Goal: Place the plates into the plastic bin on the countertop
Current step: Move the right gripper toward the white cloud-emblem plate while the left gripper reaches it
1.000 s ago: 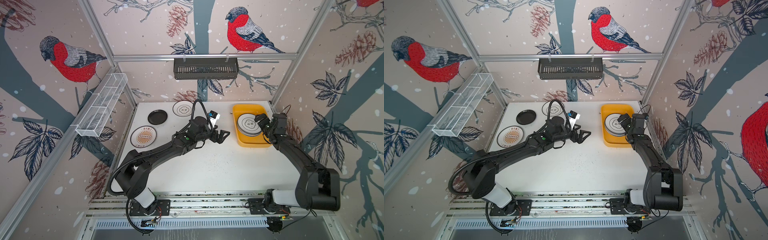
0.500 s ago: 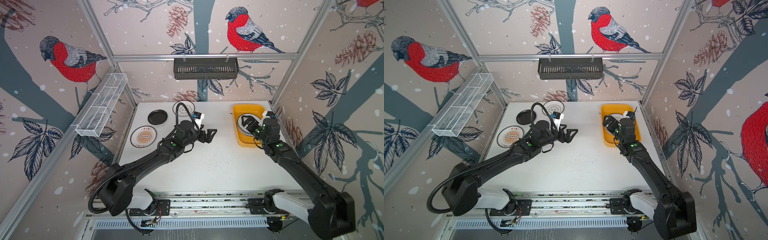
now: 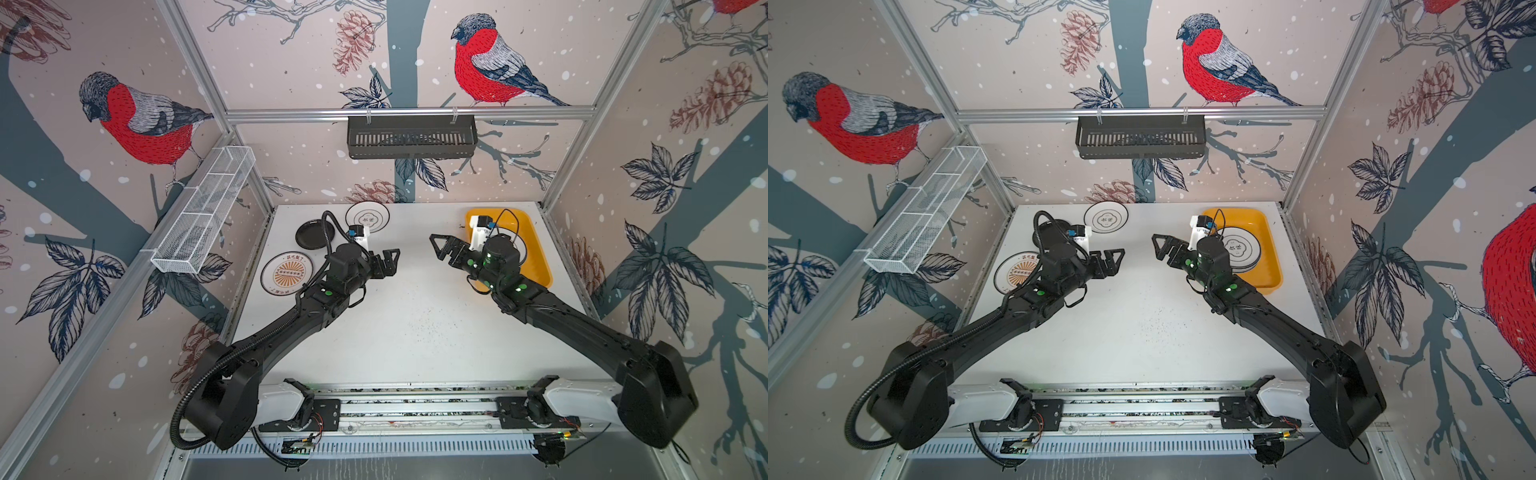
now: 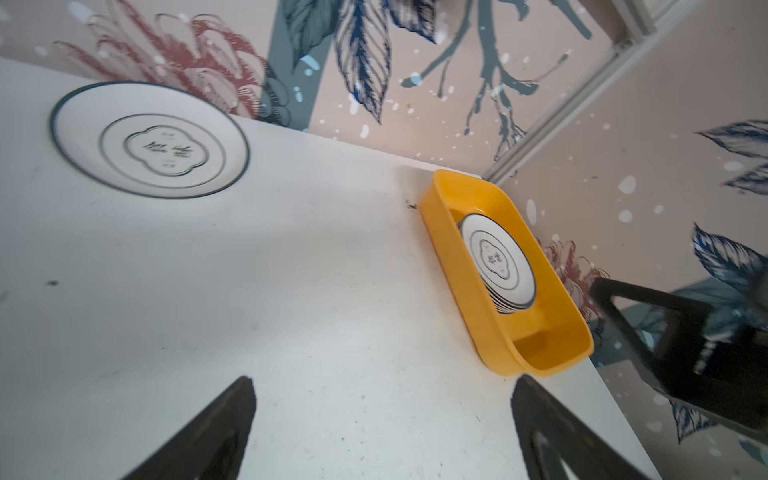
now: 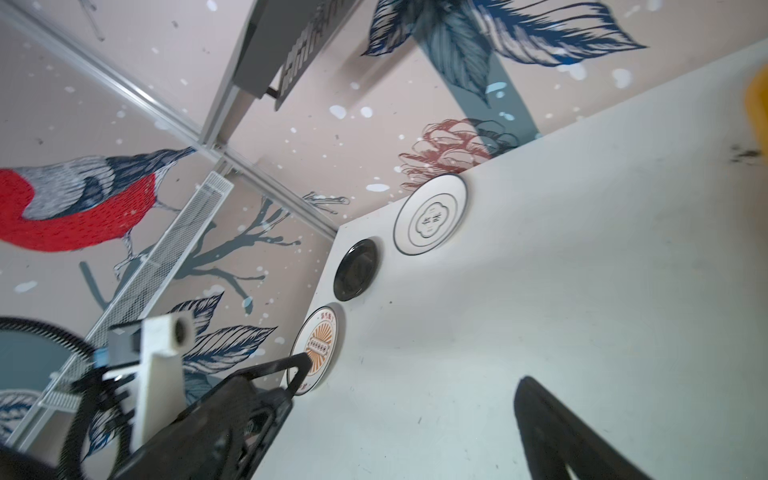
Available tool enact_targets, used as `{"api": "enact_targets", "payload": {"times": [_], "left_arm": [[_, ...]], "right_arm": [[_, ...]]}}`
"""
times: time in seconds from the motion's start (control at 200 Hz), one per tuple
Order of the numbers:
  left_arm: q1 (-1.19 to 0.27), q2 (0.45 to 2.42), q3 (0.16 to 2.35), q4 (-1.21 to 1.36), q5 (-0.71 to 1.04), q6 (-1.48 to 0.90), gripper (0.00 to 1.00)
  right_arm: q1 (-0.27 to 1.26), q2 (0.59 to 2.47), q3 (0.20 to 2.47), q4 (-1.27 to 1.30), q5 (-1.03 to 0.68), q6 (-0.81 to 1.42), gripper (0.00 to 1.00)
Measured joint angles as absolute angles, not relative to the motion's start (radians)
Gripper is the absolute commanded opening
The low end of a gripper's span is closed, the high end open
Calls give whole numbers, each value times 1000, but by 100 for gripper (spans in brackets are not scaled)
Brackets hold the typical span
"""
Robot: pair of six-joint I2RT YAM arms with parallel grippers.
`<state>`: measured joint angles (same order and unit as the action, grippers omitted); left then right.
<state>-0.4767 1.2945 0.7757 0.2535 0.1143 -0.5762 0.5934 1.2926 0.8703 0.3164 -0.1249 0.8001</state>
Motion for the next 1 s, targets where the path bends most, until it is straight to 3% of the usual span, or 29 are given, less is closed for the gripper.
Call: {"api": "enact_targets", "payload": {"times": [0.495,1.001], "left_arm": [[-221,1452,807,224,236,-714,96],[-81,1888,1159,241,380,-701,91]], "right_arm": [[619,1440,989,394,-414,651,99],[612,1591,1104,450,-519,625,100]]}}
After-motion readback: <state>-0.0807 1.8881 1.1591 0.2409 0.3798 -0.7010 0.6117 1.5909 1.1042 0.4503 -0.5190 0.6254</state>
